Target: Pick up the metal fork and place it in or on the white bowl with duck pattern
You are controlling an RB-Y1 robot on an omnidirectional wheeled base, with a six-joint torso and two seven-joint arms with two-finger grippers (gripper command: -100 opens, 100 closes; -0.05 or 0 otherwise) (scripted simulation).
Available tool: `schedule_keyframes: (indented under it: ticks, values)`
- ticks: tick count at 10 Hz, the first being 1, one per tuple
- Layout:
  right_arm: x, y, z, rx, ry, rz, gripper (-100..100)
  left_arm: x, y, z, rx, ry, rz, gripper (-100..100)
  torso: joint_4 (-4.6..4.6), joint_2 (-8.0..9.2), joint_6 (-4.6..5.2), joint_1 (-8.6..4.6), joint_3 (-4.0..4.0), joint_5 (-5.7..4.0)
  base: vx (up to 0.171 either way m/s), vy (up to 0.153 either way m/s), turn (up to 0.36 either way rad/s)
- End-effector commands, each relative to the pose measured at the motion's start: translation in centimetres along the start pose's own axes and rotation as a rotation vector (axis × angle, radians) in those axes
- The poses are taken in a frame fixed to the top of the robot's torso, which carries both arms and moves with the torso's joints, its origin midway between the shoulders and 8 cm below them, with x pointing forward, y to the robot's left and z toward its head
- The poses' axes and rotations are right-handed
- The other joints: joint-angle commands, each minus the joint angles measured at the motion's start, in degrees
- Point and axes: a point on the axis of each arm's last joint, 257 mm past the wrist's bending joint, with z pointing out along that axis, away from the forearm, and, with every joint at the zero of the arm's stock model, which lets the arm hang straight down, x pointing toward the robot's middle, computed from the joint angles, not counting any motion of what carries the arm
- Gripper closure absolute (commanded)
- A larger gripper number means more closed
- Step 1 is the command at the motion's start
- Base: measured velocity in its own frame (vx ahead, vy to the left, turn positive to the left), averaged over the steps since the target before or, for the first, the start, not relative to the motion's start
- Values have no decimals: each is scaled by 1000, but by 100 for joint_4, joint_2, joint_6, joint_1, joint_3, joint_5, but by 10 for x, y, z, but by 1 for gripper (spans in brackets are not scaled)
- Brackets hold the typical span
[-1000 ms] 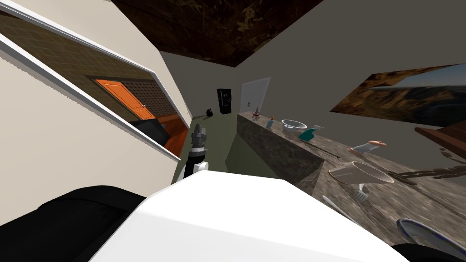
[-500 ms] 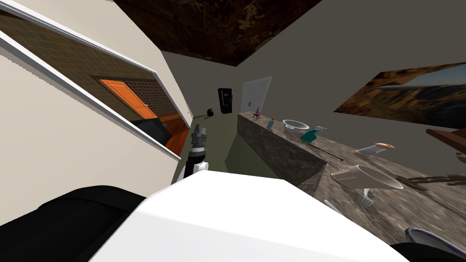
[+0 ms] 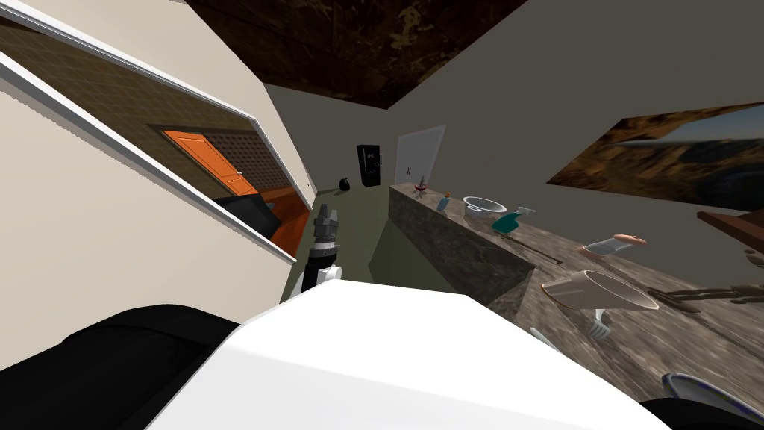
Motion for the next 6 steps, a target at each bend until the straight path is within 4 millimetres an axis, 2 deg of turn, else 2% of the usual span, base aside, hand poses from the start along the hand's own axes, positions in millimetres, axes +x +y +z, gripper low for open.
schedule_keyframes:
  ticks: [1, 2, 3, 6]
  values:
    - [0, 0, 0, 0, 0, 0, 100, 0, 0, 0, 0, 0, 0, 0, 0, 0, 0, 0, 0, 0, 0, 0, 0]
    - [0, 0, 0, 0, 0, 0, 0, 0, 0, 0, 0, 0, 0, 0, 0, 0, 0, 0, 0, -1, 0, 0, 0]
    - [-8, 1, -5, -1, 2, -8, 100, 0, 0, 0, 0, 0, 0, 0, 0, -1, -1, 1, 0, -1, -5, 25, -34]
    - [-22, 2, -14, -1, 5, -17, 100, 0, 0, 0, 0, 0, 0, 0, 0, 3, -2, 19, 2, 5, -17, 37, -34]
